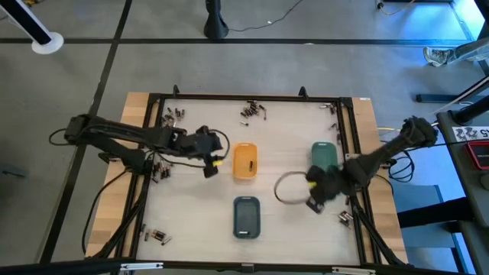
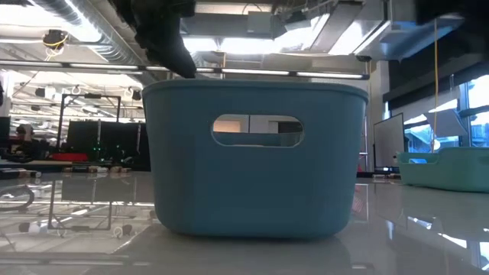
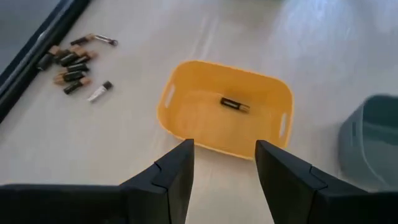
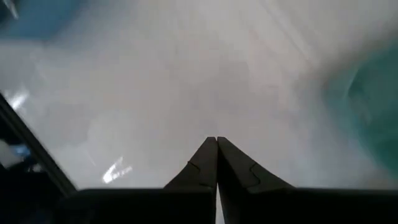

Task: Sort batteries
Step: Put the black battery into the green bin

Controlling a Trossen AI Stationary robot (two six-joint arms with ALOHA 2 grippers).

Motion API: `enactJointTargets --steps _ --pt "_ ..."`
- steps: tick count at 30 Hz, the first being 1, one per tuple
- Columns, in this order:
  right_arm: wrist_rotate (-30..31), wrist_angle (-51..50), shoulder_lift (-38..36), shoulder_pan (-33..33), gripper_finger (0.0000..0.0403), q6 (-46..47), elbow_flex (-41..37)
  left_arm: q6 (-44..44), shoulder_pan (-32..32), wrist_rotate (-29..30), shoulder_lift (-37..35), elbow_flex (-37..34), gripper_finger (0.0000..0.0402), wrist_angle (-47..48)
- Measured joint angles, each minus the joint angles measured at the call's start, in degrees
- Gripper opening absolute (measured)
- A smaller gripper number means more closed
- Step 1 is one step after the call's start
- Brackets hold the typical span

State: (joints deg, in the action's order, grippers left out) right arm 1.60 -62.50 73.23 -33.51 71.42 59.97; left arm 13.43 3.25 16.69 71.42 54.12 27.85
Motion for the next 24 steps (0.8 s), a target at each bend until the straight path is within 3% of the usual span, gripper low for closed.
enactJointTargets --steps 4,13,16,24 --pt "-8.77 0.72 0.0 -6.72 0.0034 10.07 -3.5 0.98 -1.31 -0.13 -2.41 -1.25 0.0161 -0.2" --pt "-16.52 4.59 0.0 -15.15 0.0136 23.2 -10.55 1.21 -2.57 -0.14 -3.17 -1.26 0.0161 -0.25" --pt "-20.28 8.05 0.0 -15.75 0.0141 26.04 -12.95 1.2 -2.57 -0.13 -3.17 -1.26 0.0161 -0.23" --pt "-22.47 13.96 0.17 -16.23 0.0122 32.62 -17.14 1.16 -2.63 -0.13 -3.17 -1.26 0.0161 0.29"
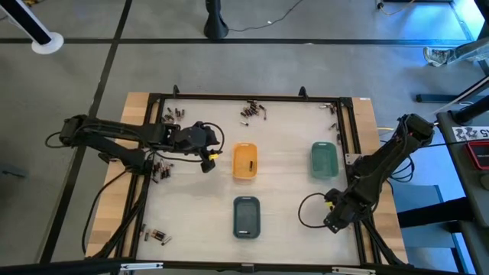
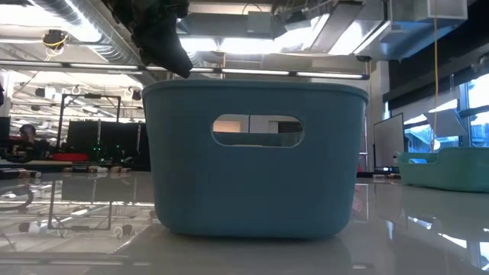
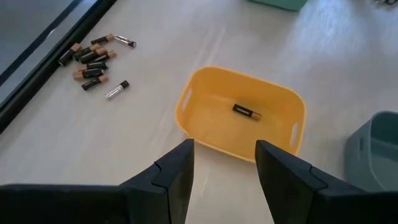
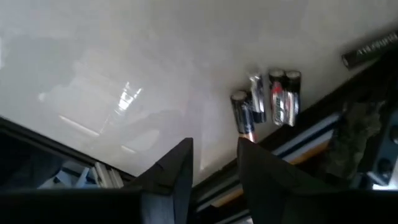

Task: Sort batteries
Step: Put the black battery into the green bin

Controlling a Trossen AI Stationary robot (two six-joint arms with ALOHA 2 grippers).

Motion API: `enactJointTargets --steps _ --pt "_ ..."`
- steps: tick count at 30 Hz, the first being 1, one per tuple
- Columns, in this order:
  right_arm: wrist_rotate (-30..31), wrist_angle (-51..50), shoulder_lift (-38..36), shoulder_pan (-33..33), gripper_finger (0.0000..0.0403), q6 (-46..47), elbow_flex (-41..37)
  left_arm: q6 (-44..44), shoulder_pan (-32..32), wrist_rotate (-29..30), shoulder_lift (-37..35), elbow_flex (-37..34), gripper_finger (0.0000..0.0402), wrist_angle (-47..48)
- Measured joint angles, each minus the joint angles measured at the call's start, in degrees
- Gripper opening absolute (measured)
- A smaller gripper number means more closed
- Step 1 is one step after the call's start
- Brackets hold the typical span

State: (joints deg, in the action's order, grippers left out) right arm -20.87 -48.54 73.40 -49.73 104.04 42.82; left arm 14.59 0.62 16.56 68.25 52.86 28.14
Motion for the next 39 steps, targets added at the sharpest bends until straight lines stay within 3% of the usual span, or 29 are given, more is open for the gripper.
enactJointTargets --steps 6,25,39 --pt "-4.08 0.3 2.58 -0.19 0.0118 1.19 -1.0 0.01 0.02 0.0 0.02 0.0 0.0161 0.01" --pt "-5.91 1.66 13.19 -0.18 0.0117 -6.2 -1.39 0.26 0.02 0.0 0.04 0.02 0.0161 -0.04" --pt "-9.41 9.59 14.08 -1.49 0.0117 -5.54 -2.86 0.44 0.02 -0.01 0.04 0.04 0.0161 -0.03"
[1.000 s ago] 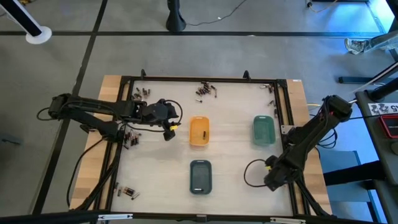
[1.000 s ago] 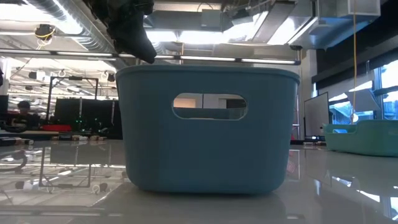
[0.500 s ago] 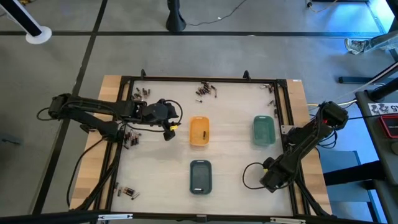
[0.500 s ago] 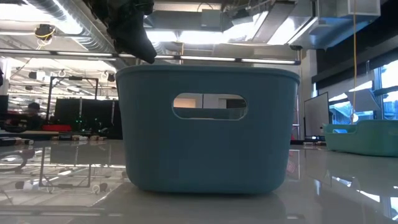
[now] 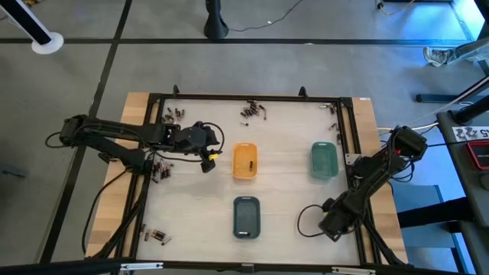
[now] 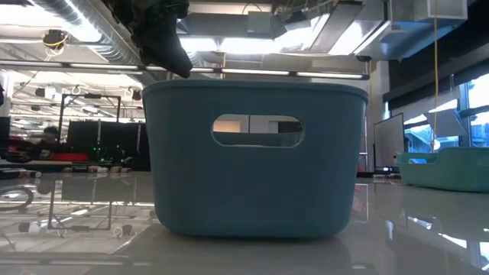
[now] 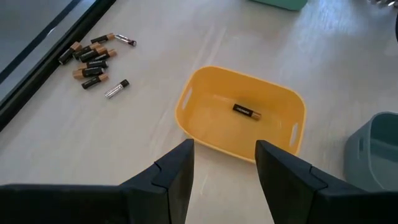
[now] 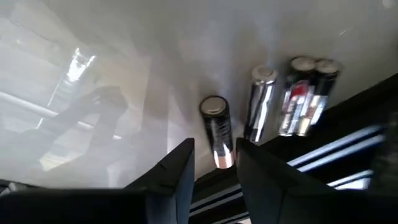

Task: Sort batteries
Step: Put the black battery into the green bin

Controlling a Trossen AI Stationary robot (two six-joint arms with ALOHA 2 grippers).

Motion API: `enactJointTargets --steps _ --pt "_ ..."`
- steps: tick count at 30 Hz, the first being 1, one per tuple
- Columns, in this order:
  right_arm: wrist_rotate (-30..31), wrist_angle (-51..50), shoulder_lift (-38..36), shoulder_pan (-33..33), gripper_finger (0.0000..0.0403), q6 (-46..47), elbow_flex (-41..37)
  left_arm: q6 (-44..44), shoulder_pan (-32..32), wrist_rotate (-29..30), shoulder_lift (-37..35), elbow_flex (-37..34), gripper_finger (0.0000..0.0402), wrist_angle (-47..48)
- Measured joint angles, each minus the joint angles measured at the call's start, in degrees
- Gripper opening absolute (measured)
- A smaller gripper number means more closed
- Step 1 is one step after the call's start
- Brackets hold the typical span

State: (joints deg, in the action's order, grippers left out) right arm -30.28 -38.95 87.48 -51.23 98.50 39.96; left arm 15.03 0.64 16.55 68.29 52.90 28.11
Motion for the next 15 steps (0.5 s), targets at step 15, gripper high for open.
enactJointTargets --steps 15 --pt "0.28 9.16 -0.24 -2.71 0.0093 5.29 -4.02 0.0 0.0 0.01 0.0 0.0 0.0161 -0.03"
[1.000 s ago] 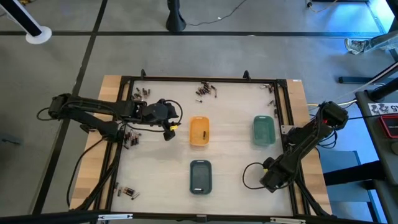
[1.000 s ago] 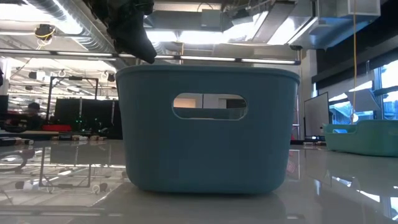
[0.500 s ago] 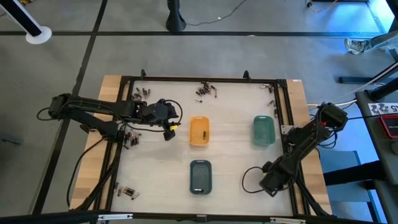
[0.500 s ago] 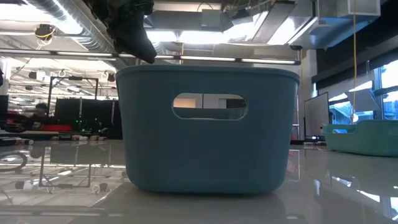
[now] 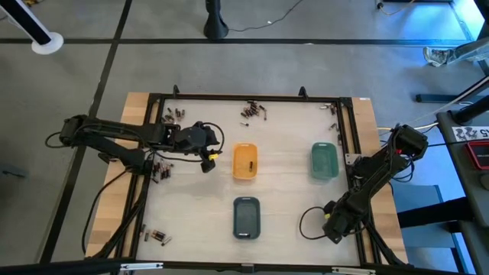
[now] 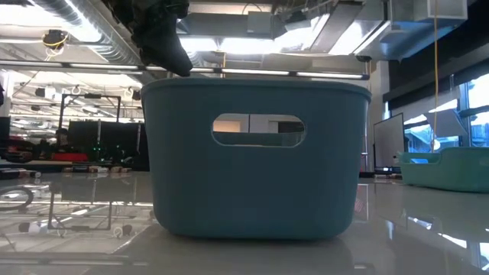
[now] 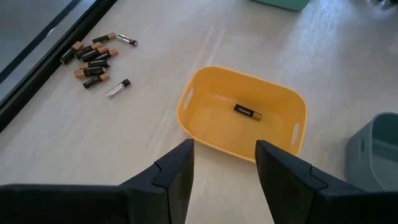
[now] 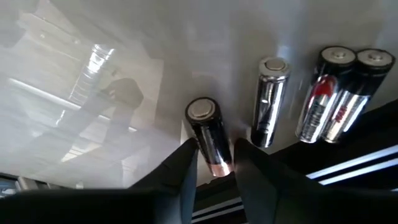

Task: Sort batteries
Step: Put the black battery into the green bin

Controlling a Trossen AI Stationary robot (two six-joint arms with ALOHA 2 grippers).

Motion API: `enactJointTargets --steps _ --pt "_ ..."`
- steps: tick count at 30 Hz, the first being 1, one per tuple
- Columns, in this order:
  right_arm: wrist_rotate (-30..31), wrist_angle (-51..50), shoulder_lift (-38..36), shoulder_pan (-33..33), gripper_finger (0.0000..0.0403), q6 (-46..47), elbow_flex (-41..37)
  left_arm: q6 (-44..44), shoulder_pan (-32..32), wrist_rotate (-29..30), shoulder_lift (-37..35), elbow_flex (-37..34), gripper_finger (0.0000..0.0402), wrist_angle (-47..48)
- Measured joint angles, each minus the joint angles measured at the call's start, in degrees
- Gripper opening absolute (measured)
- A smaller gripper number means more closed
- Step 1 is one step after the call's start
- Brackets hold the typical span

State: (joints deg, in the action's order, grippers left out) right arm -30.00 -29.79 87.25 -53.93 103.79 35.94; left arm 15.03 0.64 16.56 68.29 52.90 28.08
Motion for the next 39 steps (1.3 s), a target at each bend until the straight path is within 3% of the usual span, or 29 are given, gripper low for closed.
enactJointTargets --steps 5,19,28,39 --pt "0.12 0.2 0.0 0.0 0.0042 -0.75 0.0 0.02 0.0 0.0 0.0 0.0 0.0161 -0.04" --pt "3.08 -8.01 -0.02 0.33 0.0043 -2.18 3.61 0.72 0.0 0.0 0.02 0.0 0.0161 -0.26" --pt "3.73 -8.25 -2.61 2.96 0.0043 -2.91 3.72 1.04 0.13 -0.01 0.02 0.0 0.0161 -0.02" --pt "15.45 -12.18 -13.43 9.46 0.0043 -5.66 3.8 1.05 0.13 -0.02 0.02 0.0 0.0161 -0.03"
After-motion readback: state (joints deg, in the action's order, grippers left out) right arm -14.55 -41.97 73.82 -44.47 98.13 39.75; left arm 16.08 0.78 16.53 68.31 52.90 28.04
